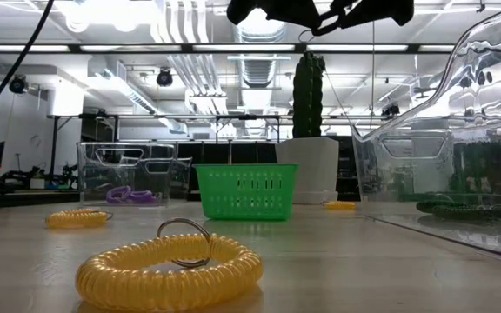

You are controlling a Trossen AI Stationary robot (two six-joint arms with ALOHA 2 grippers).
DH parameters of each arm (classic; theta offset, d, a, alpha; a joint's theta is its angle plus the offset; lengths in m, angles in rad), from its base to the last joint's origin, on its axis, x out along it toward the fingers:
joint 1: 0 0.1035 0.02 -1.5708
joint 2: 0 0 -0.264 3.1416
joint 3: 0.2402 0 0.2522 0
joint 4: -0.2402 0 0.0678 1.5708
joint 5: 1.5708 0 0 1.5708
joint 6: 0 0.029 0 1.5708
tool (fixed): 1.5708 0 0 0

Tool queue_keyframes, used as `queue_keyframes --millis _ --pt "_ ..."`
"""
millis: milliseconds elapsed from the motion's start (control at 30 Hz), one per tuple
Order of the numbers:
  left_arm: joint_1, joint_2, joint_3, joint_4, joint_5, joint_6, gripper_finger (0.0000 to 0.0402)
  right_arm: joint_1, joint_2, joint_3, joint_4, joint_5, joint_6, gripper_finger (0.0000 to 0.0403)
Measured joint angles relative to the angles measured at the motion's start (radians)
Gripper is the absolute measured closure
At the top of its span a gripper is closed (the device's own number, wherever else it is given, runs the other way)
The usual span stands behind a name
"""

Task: Sort spring keychains
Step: Put the black spring keychain into the bottom transparent bin

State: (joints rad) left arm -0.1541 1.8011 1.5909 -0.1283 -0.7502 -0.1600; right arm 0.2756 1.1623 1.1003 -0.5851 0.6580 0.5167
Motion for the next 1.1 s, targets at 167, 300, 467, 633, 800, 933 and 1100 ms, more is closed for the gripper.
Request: queue_keyframes --millis 167,300,467,633,800,933,1100 --pt "-0.002 0.000 0.000 -0.001 0.000 -0.003 0.0401 -0.025 0.004 0.005 -0.006 0.001 0.002 0.0193" --pt "-0.002 0.000 0.000 -0.004 0.000 -0.004 0.0401 -0.035 -0.010 -0.008 -0.008 0.000 0.033 0.0226" --pt "-0.002 0.000 0.000 -0.004 0.000 -0.005 0.0401 -0.035 -0.015 -0.009 -0.014 -0.004 0.039 0.0304" --pt "-0.002 0.000 0.000 -0.004 0.014 -0.005 0.0401 -0.034 -0.015 -0.011 -0.014 -0.013 0.032 0.0381" --pt "-0.002 -0.001 0.000 -0.004 0.043 -0.005 0.0399 -0.034 -0.015 -0.011 -0.014 -0.015 0.034 0.0387" --pt "-0.002 -0.001 -0.001 -0.004 0.051 -0.005 0.0384 -0.034 -0.015 -0.011 -0.013 -0.014 0.034 0.0389" --pt "-0.002 -0.001 -0.001 -0.004 0.053 -0.003 0.0363 -0.034 -0.015 -0.011 -0.012 -0.014 0.034 0.0390"
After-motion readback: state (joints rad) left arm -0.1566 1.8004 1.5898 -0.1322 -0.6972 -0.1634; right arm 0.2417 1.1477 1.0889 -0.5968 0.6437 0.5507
